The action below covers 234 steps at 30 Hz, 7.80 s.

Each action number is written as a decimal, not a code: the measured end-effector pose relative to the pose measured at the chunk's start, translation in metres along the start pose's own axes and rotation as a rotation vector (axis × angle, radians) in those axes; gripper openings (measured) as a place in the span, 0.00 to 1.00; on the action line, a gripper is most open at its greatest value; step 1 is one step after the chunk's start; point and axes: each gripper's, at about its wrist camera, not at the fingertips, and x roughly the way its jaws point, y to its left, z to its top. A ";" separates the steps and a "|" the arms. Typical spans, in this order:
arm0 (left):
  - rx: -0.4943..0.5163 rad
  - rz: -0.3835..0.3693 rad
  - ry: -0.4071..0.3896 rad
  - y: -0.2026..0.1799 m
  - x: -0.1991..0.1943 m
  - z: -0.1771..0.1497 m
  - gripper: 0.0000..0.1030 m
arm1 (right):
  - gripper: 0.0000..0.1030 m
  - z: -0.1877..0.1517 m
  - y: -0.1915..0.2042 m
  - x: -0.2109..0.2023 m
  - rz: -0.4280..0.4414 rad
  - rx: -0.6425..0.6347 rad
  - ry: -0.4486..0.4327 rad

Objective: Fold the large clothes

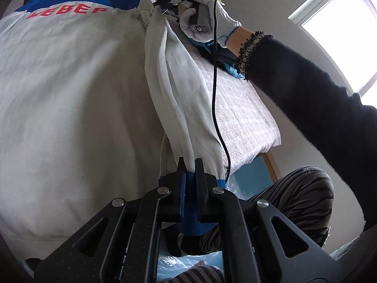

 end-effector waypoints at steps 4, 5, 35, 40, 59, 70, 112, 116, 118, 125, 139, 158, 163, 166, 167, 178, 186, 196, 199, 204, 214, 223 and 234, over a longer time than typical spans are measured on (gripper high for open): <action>-0.014 -0.001 0.010 0.009 0.000 -0.007 0.04 | 0.03 0.000 0.018 -0.012 -0.019 -0.061 -0.017; -0.020 -0.002 0.013 0.011 -0.001 -0.008 0.04 | 0.03 -0.001 0.025 -0.016 -0.006 -0.069 -0.017; -0.026 0.107 0.031 0.029 -0.038 -0.044 0.11 | 0.03 -0.025 0.080 -0.061 -0.013 -0.224 -0.020; 0.024 0.153 -0.043 0.007 -0.057 -0.048 0.11 | 0.03 -0.063 0.064 -0.161 -0.021 -0.253 -0.103; 0.293 0.271 -0.035 -0.059 0.024 -0.053 0.11 | 0.55 -0.233 -0.028 -0.289 -0.034 -0.217 -0.021; 0.264 0.281 -0.043 -0.051 0.005 -0.059 0.14 | 0.47 -0.296 -0.058 -0.159 0.098 -0.010 0.269; 0.317 0.357 -0.069 -0.046 0.051 -0.040 0.11 | 0.04 -0.279 0.011 -0.117 0.310 -0.008 0.345; 0.258 0.314 -0.082 -0.039 0.037 -0.034 0.09 | 0.35 -0.258 0.003 -0.124 0.230 -0.073 0.288; 0.225 0.290 -0.094 -0.038 0.029 -0.033 0.09 | 0.53 -0.239 -0.008 -0.124 0.179 -0.064 0.238; 0.136 0.224 -0.114 -0.030 0.013 -0.028 0.09 | 0.53 -0.173 -0.058 -0.083 0.134 0.125 0.181; 0.024 0.102 -0.137 -0.020 -0.012 -0.030 0.09 | 0.04 -0.133 0.001 -0.049 0.033 0.118 0.058; -0.215 0.036 -0.243 0.052 -0.094 -0.054 0.09 | 0.03 -0.148 0.216 0.021 -0.156 -0.397 0.084; -0.284 0.039 -0.263 0.075 -0.110 -0.061 0.09 | 0.03 -0.159 0.235 0.063 -0.176 -0.439 0.134; -0.298 0.051 -0.260 0.079 -0.115 -0.064 0.12 | 0.03 -0.166 0.238 0.077 -0.182 -0.468 0.168; -0.302 0.059 -0.258 0.080 -0.117 -0.066 0.13 | 0.03 -0.169 0.239 0.081 -0.189 -0.481 0.175; -0.278 0.141 -0.190 0.086 -0.153 -0.089 0.33 | 0.21 -0.176 0.228 0.073 -0.043 -0.478 0.276; -0.255 0.220 -0.209 0.089 -0.203 -0.104 0.39 | 0.21 -0.219 0.226 -0.014 0.038 -0.577 0.299; -0.280 0.205 -0.252 0.106 -0.196 -0.072 0.42 | 0.21 -0.362 0.176 -0.090 0.109 -0.570 0.482; -0.318 0.172 -0.214 0.114 -0.185 -0.065 0.42 | 0.21 -0.409 0.161 -0.103 0.127 -0.556 0.548; -0.264 0.238 -0.121 0.106 -0.157 -0.064 0.42 | 0.19 -0.449 0.152 -0.138 0.101 -0.645 0.532; -0.417 0.227 -0.072 0.150 -0.134 -0.083 0.14 | 0.44 -0.405 0.119 -0.141 0.018 -0.471 0.405; -0.393 0.217 -0.080 0.138 -0.133 -0.083 0.09 | 0.12 -0.406 0.137 -0.110 0.100 -0.462 0.431; -0.257 0.325 -0.037 0.116 -0.117 -0.087 0.08 | 0.11 -0.424 0.168 -0.114 0.012 -0.581 0.403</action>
